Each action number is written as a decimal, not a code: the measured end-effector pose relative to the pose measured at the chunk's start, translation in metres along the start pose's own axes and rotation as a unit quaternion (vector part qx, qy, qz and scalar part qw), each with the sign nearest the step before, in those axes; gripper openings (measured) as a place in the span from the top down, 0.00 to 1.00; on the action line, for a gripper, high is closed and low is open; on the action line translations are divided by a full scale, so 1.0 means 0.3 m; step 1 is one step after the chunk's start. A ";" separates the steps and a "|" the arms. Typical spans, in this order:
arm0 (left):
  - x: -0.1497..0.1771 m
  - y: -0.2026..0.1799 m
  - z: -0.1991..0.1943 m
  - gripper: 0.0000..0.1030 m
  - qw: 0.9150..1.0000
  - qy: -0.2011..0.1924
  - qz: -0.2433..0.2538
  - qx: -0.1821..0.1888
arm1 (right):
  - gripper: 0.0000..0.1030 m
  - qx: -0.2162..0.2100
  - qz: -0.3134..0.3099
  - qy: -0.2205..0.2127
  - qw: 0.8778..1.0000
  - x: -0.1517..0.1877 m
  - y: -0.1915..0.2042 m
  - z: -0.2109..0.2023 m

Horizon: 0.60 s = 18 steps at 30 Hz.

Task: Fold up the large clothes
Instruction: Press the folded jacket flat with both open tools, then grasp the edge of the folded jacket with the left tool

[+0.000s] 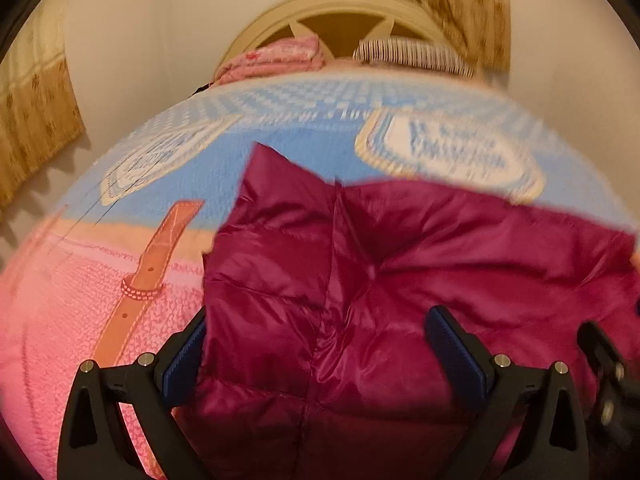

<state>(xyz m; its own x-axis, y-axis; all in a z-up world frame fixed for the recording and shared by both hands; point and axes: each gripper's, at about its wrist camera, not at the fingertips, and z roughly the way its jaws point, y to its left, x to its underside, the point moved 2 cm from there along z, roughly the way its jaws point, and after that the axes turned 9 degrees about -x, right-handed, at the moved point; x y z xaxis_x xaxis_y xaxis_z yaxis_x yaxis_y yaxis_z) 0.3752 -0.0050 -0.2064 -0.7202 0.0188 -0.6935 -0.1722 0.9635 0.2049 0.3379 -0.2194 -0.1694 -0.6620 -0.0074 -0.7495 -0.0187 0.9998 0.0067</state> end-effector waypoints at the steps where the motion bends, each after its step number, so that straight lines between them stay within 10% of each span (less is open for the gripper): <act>1: 0.012 -0.010 0.019 0.01 1.000 0.001 0.006 -0.006 | 0.09 -0.001 -0.011 0.009 1.000 0.016 0.022 0.018; 18: 0.096 0.134 -0.056 0.01 1.000 -0.001 -0.029 -0.006 | 0.04 0.008 -0.011 0.055 0.998 0.109 0.025 0.142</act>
<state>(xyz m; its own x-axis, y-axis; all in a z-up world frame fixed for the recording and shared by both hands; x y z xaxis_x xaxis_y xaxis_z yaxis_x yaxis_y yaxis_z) 0.3362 0.0298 -0.2066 -0.7076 -0.0368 -0.7056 -0.2214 0.9599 0.1719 0.3479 -0.2114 -0.2221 -0.7399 -0.0294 -0.6721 -0.0215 0.9996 -0.0201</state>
